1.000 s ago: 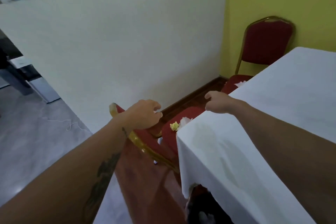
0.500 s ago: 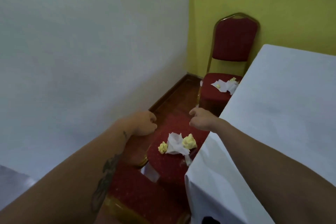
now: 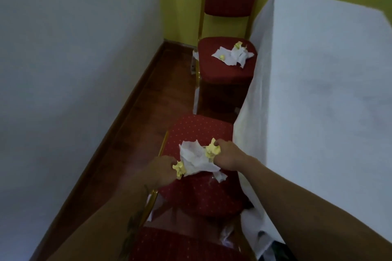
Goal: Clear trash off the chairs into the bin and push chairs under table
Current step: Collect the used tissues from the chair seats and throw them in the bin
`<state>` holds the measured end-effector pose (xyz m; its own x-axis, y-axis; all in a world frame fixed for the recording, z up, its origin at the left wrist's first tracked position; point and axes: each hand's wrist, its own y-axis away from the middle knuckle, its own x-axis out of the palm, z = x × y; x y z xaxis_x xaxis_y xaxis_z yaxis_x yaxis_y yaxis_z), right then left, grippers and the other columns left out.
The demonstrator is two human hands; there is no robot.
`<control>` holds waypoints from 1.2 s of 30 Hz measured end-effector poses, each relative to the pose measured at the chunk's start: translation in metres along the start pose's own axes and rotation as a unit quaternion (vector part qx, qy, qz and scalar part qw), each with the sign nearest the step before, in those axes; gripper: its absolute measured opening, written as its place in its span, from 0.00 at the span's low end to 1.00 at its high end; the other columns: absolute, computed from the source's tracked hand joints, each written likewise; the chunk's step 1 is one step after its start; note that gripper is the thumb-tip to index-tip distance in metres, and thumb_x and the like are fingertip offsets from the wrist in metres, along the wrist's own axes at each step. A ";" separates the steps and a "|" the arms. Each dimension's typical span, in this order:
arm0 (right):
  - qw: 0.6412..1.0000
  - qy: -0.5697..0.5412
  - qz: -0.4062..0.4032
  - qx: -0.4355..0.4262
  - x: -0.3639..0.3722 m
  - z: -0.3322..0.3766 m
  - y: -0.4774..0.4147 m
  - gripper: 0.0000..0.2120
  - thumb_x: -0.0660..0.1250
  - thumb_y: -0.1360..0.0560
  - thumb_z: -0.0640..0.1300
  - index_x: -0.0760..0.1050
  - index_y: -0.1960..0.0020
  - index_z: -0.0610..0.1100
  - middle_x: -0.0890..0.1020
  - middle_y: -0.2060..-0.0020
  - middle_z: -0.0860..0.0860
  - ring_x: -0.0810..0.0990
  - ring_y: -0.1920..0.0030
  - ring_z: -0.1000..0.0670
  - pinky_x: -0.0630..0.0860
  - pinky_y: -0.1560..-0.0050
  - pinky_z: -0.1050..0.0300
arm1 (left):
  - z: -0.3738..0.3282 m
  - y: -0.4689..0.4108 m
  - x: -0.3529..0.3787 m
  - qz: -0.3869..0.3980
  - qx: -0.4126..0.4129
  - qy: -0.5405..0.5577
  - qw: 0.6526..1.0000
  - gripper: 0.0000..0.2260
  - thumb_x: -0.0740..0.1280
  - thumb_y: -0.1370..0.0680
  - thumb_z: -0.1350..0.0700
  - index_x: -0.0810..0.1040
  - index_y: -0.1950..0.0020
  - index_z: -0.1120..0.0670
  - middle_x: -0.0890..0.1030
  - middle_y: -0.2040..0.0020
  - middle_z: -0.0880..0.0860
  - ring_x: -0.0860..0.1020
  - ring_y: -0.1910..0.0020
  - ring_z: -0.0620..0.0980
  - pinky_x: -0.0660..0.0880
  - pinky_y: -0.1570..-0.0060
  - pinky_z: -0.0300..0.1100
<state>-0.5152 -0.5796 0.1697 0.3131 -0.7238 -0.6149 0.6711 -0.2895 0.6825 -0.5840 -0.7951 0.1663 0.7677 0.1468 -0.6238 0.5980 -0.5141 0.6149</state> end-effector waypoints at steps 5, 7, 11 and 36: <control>0.996 0.081 -0.011 0.034 0.042 -0.021 -0.070 0.41 0.69 0.29 0.47 0.54 0.21 0.55 0.56 0.24 0.42 0.61 0.26 0.35 0.68 0.29 0.40 | 0.038 -0.081 0.047 0.013 0.021 -0.025 0.999 0.13 0.65 0.26 0.57 0.83 0.45 0.58 0.84 0.48 0.56 0.81 0.47 0.59 0.73 0.49 0.42; 0.990 0.141 -0.012 0.024 0.057 -0.024 -0.091 0.44 0.72 0.30 0.50 0.51 0.20 0.58 0.46 0.20 0.42 0.50 0.22 0.33 0.63 0.27 0.33 | 0.051 -0.102 0.066 0.003 0.027 -0.024 0.999 0.22 0.66 0.30 0.53 0.80 0.36 0.53 0.79 0.41 0.56 0.78 0.42 0.59 0.74 0.41 0.48; 0.980 0.195 0.005 0.027 0.093 -0.036 -0.125 0.49 0.74 0.30 0.54 0.47 0.19 0.57 0.36 0.20 0.42 0.37 0.21 0.31 0.54 0.27 0.25 | 0.059 -0.121 0.101 0.023 0.044 -0.109 0.993 0.29 0.68 0.25 0.51 0.66 0.24 0.42 0.60 0.26 0.52 0.66 0.31 0.57 0.71 0.35 0.52; 0.873 -0.449 -0.102 0.165 0.114 -0.072 -0.145 0.13 0.60 0.32 0.50 0.81 0.65 0.47 0.84 0.55 0.45 0.84 0.48 0.39 0.80 0.43 0.35 | 0.021 -0.173 0.138 -0.042 0.023 -0.220 0.974 0.33 0.71 0.29 0.42 0.62 0.27 0.45 0.57 0.30 0.59 0.64 0.35 0.59 0.74 0.42 0.50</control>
<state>-0.5286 -0.5748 -0.0275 -0.5411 -0.7927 -0.2806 0.3756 -0.5264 0.7628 -0.5863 -0.7042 -0.0360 0.5367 -0.1812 -0.8241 0.6365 -0.5542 0.5364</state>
